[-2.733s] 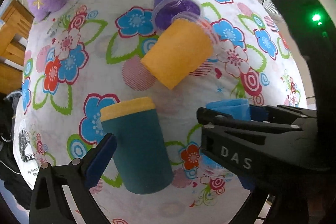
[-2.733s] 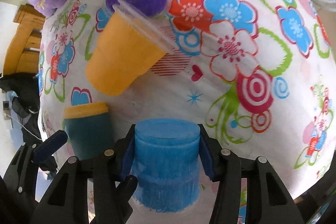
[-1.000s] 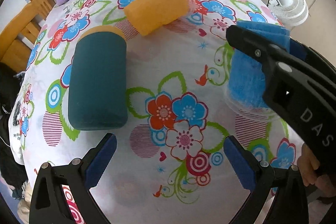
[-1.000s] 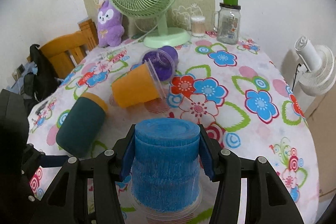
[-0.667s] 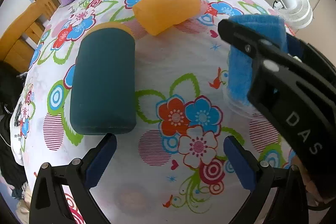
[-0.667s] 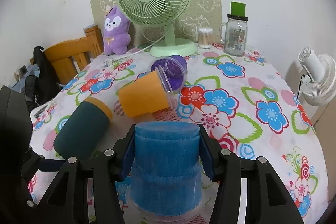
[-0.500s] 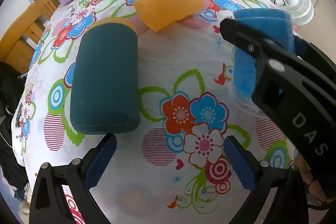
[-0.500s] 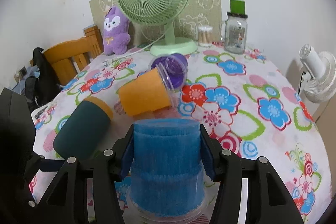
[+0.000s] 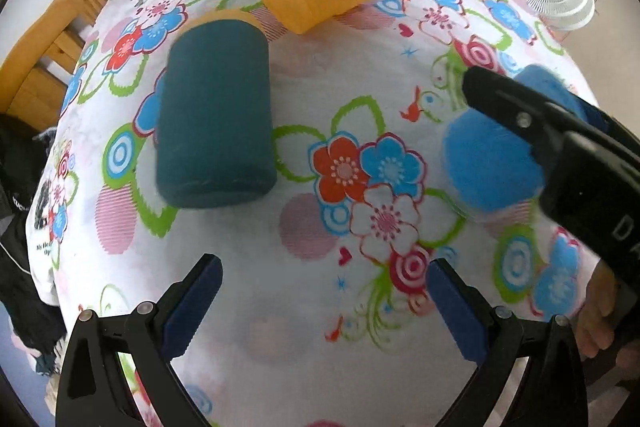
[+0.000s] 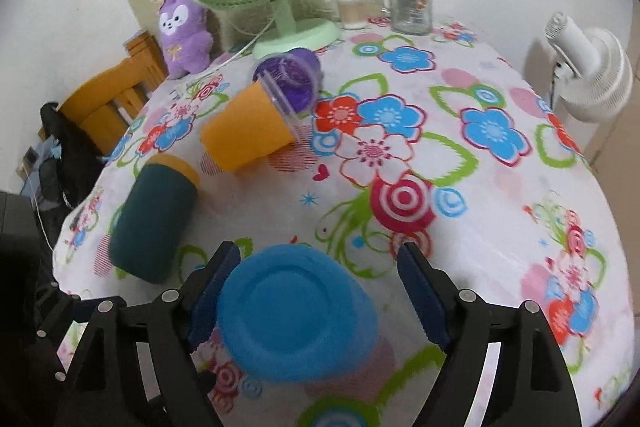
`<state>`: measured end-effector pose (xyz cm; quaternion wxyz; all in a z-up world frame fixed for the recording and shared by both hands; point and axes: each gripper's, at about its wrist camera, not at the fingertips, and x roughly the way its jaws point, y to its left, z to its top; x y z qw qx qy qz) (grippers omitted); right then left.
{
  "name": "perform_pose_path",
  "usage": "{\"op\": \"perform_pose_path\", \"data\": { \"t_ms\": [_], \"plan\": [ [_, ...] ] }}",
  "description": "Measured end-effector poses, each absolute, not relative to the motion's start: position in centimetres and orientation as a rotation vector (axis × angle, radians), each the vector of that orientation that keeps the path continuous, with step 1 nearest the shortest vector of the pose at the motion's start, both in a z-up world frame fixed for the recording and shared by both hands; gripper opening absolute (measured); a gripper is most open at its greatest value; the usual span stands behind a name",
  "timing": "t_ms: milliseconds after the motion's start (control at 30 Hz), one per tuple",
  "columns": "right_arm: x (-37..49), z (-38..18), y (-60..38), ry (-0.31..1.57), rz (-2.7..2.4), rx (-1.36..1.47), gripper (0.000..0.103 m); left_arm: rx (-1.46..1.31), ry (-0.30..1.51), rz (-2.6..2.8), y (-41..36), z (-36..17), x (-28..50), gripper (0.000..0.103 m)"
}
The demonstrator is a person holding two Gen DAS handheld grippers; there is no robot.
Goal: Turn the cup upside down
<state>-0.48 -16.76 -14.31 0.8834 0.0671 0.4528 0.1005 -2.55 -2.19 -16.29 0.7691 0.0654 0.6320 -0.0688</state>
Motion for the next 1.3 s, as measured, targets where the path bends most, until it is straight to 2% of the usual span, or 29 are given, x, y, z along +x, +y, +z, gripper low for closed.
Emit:
{"op": "perform_pose_path", "data": {
  "t_ms": [367,533,900,1300],
  "plan": [
    [-2.5,-6.2,-17.9,0.997,0.205,0.136,0.084,0.064,1.326,-0.143,-1.4,-8.1,-3.1,0.102],
    [-3.5,-2.9,-17.4,0.973,0.174,0.074,0.089,0.046,1.283,-0.123,-0.7,-5.6,-3.1,0.102],
    [-4.7,-0.1,-18.5,0.993,0.143,0.079,0.094,-0.072,1.179,-0.082,1.1,-2.3,-4.1,0.102],
    [-6.5,1.5,-18.3,0.956,0.109,0.047,0.095,-0.127,1.084,-0.05,1.9,0.0,-6.1,0.103]
  ]
}}
